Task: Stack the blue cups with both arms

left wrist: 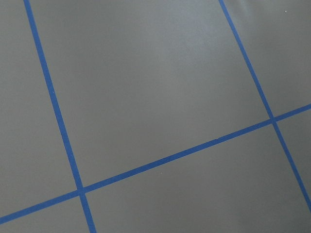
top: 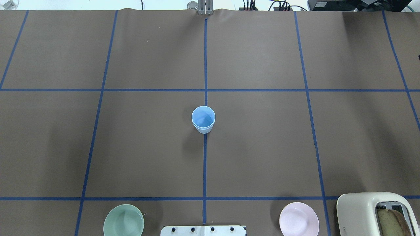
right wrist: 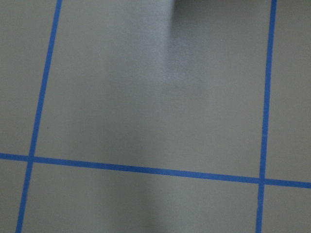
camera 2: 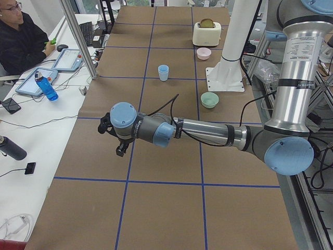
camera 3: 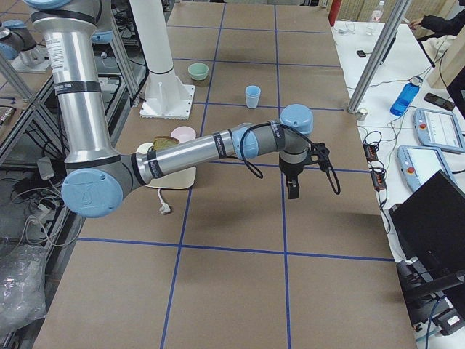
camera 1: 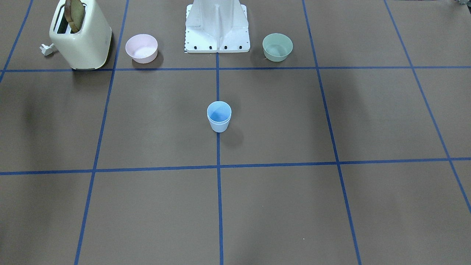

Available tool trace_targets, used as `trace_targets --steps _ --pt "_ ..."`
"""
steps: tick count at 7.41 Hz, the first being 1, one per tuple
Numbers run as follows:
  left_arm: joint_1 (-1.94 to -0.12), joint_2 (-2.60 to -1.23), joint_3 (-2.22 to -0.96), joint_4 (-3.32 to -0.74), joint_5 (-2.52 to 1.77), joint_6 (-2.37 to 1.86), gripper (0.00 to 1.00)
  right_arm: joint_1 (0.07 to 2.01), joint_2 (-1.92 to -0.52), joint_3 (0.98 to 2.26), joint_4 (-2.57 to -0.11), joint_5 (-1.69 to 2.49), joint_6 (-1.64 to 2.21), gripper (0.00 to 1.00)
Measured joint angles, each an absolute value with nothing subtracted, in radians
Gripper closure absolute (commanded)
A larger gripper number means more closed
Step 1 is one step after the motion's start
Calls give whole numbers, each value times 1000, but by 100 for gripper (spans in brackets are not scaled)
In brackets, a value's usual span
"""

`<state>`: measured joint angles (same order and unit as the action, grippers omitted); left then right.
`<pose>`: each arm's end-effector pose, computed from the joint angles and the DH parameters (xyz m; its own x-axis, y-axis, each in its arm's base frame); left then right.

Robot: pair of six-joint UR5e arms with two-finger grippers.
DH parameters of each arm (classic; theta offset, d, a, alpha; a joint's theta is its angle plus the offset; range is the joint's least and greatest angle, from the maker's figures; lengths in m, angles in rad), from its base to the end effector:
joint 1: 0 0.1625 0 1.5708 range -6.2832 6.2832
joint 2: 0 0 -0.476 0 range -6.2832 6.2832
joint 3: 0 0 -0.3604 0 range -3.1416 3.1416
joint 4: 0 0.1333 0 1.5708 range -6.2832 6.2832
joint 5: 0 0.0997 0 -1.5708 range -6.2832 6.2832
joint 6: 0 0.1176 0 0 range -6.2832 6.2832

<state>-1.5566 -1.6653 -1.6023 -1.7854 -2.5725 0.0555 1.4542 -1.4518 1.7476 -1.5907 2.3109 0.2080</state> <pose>-0.0269 -0.5180 0.6175 0.5333 0.3409 -0.7742 -0.0430 0.9250 0.3776 -0.0070 -0.5236 0.5865 0.7198 -0.0652 0.6911 -0.0375 0.9905 0.1325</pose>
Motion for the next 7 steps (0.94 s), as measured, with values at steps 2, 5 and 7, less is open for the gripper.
trace_targets --steps 2,5,7 --pt "-1556 -1668 -1602 -1786 -2572 55 2 1496 -1497 1749 -1591 2325 179 0" --pt "-1556 -1674 -1602 -1786 -2572 52 2 1512 -1514 1744 -1546 2350 155 0" --pt "-1555 -1679 -1603 -1786 -2572 49 2 1512 -1519 1722 -1493 2351 151 0"
